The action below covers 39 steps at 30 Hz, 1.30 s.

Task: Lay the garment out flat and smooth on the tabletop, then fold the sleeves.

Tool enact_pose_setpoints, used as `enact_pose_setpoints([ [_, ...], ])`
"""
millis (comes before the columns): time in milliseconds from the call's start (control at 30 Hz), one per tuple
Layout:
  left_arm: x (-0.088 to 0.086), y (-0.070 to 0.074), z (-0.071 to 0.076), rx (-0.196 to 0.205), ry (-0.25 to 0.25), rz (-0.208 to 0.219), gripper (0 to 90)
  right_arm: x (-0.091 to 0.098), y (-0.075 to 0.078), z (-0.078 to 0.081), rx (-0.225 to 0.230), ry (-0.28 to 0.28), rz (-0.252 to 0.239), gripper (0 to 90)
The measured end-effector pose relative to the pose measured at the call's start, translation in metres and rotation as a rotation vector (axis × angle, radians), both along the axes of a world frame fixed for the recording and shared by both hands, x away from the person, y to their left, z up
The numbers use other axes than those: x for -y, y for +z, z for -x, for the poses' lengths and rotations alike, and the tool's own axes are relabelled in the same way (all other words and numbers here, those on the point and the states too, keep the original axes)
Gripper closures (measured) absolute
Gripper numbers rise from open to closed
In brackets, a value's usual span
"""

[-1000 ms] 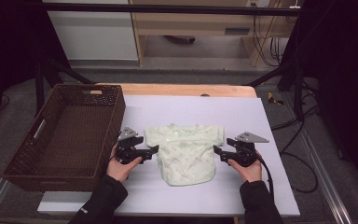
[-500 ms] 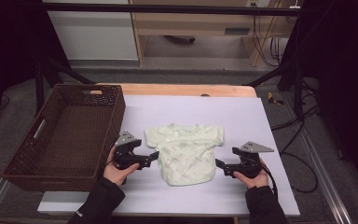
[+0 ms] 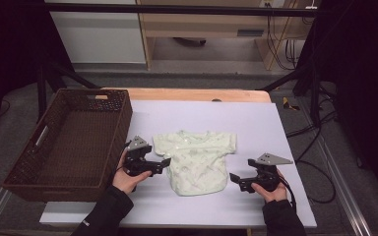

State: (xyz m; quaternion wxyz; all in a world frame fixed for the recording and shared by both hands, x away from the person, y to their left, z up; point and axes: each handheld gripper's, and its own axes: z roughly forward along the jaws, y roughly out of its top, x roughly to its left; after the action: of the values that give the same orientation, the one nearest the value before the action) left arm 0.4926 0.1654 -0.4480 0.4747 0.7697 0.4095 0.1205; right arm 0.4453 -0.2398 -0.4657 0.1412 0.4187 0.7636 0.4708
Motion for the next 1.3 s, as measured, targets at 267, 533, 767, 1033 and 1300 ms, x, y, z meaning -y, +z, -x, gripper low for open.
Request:
enact_pose_setpoints([
  [267,0.003,0.001,-0.006,-0.003,-0.001,-0.001,4.7,0.001,0.000,0.001,0.006,-0.006,0.002,3.4],
  [533,0.004,0.003,-0.017,-0.005,0.026,-0.004,4.7,0.001,0.001,0.002,0.012,-0.007,0.006,3.4],
  [767,0.006,0.002,-0.025,-0.008,0.042,-0.008,4.7,0.000,0.000,0.002,0.012,-0.009,0.005,3.4],
  [1033,0.004,-0.001,-0.035,-0.009,0.082,-0.026,4.8,0.000,0.001,0.002,0.014,-0.006,0.004,3.4],
  [1300,0.003,-0.008,-0.050,-0.022,0.138,-0.048,5.7,0.001,0.001,0.002,0.016,-0.004,0.006,3.4],
])
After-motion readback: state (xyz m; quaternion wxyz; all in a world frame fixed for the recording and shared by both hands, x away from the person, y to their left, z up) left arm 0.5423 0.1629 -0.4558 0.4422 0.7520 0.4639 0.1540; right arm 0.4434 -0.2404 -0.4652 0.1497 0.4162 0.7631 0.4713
